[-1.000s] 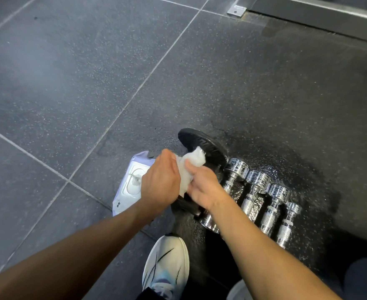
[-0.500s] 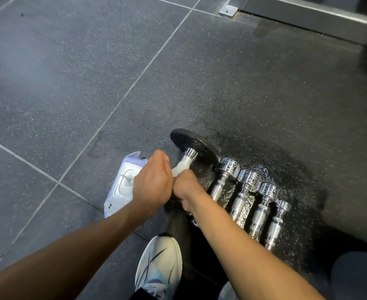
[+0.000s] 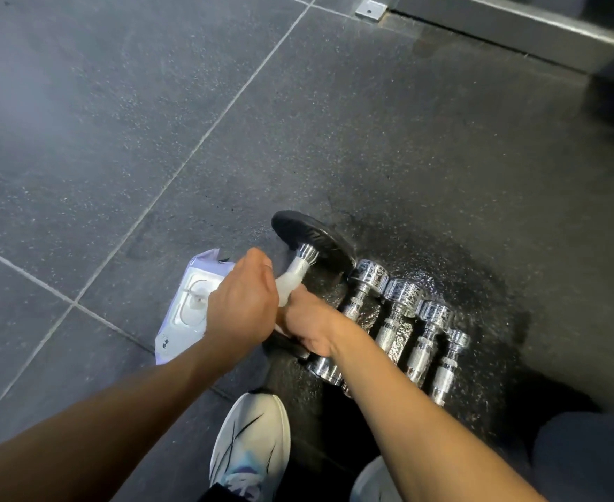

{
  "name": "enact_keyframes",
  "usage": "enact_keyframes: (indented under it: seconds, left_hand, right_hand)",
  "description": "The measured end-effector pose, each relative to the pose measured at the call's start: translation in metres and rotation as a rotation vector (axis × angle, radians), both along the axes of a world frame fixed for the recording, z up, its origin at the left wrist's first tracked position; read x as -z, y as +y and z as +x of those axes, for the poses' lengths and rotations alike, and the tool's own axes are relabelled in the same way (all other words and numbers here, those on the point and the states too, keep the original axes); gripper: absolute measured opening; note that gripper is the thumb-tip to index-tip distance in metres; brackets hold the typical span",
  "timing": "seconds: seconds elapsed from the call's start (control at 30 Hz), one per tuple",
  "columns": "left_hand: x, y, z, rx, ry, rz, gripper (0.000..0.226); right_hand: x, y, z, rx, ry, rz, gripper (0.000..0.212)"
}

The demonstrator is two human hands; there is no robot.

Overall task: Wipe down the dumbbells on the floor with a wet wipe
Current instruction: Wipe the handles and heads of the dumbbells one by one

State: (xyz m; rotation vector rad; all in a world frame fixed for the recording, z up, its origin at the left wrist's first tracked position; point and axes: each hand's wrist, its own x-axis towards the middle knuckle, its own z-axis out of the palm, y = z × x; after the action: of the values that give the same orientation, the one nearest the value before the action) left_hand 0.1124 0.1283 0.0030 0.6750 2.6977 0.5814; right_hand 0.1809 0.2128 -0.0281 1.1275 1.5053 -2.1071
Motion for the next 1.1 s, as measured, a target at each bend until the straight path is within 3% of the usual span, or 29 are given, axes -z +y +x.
enact_keyframes:
  seconds: [0.07, 0.13, 0.2, 0.33, 0.4, 0.47, 0.6, 0.67, 0.73, 0.9, 0.97, 1.03, 1.1]
  left_hand:
    - [0.002, 0.001, -0.002, -0.008, 0.011, 0.003, 0.019]
    - [0.004, 0.0, -0.003, -0.018, 0.006, 0.006, 0.019]
    - [0.004, 0.0, -0.003, -0.007, 0.004, 0.007, 0.019]
    - [0.003, -0.002, -0.002, 0.002, -0.007, 0.018, 0.016]
    - [0.002, -0.001, 0.0, 0.013, -0.003, 0.02, 0.018]
    - [0.002, 0.001, 0.001, 0.013, 0.002, 0.01, 0.022]
    - [0.004, -0.001, -0.001, 0.006, 0.008, 0.007, 0.027]
    - [0.004, -0.003, -0.002, -0.005, 0.002, 0.009, 0.026]
    - [0.003, -0.002, -0.002, -0.004, 0.007, 0.006, 0.024]
    - [0.002, 0.001, 0.001, 0.011, 0.0, -0.003, 0.019]
    - [0.001, 0.002, 0.003, 0.008, -0.005, 0.01, 0.018]
    - [0.001, 0.002, 0.005, 0.012, 0.002, 0.024, 0.017]
    - [0.002, 0.0, 0.003, -0.005, -0.003, 0.035, 0.018]
  right_hand:
    - [-0.001, -0.004, -0.004, -0.18, -0.159, 0.341, 0.048]
    - [0.006, -0.011, -0.007, -0.195, -0.21, 0.469, 0.05]
    - [0.008, -0.014, -0.01, 0.004, -0.127, 0.331, 0.042]
    - [0.02, -0.004, -0.017, 0.352, 0.037, -0.236, 0.008]
    - [0.023, 0.004, -0.017, 0.461, 0.057, -0.414, 0.004]
    - [0.025, 0.009, -0.021, 0.573, 0.097, -0.458, 0.016]
    - [0.028, 0.022, -0.033, 0.769, 0.134, -0.485, 0.071]
    - [0.023, 0.023, -0.036, 0.787, 0.11, -0.424, 0.067]
    - [0.023, 0.016, -0.039, 0.769, 0.084, -0.316, 0.046]
    - [0.011, -0.008, -0.024, 0.436, -0.045, -0.167, 0.017]
    - [0.014, -0.005, -0.017, 0.292, -0.103, -0.123, 0.024]
    - [0.021, -0.004, -0.017, 0.174, -0.102, -0.076, 0.052]
    - [0.02, -0.006, -0.019, 0.222, -0.06, -0.118, 0.043]
